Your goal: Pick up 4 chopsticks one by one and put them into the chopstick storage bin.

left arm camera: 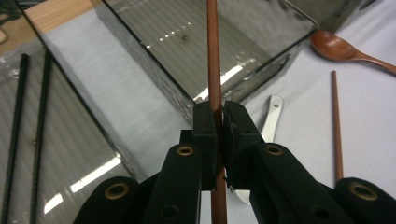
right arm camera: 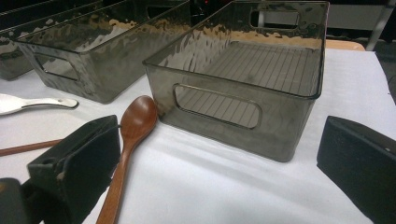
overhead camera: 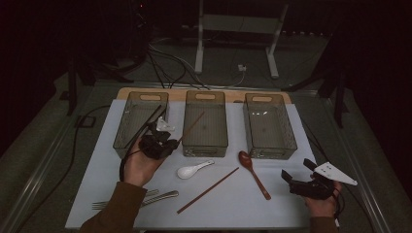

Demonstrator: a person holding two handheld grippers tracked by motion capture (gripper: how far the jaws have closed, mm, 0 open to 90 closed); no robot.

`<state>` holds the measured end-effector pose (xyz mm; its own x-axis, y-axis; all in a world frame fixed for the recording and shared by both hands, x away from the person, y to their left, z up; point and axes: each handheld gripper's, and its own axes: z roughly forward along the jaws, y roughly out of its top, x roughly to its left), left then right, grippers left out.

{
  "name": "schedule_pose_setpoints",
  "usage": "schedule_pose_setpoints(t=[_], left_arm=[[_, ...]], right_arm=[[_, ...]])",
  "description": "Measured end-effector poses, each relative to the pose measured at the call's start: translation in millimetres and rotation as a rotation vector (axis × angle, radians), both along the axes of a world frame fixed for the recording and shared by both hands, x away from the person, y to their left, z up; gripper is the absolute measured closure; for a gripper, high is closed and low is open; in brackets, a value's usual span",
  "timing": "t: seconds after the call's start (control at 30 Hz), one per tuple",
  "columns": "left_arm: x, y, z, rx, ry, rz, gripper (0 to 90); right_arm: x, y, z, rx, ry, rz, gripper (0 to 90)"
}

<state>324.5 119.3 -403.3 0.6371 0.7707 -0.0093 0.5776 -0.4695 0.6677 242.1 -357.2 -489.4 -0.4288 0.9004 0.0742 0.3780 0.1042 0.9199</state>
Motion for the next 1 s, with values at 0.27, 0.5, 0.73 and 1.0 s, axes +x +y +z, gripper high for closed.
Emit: schedule_pose_setpoints(t=[0.27, 0.5, 0.73, 1.0], left_arm=[[10.8, 10.7, 3.5, 0.0, -0.001, 0.034, 85.9], [18.9, 21.0, 5.0, -0.008, -0.008, 0.072, 85.9], [26.9, 32.2, 6.1, -0.008, -0.012, 0.108, 85.9], [38.9, 41.9, 6.9, -0.005, -0.017, 0.146, 85.9]], right_arm=[[0.0, -0.2, 0.0, -0.001, -0.001, -0.001, 0.0], [0.1, 0.0, -0.1, 0.001, 0.002, -0.001, 0.0], [0.3, 0.0, -0.2, 0.0, 0.002, 0.0, 0.0], [0.3, 0.1, -0.2, 0.001, 0.003, 0.0, 0.0]])
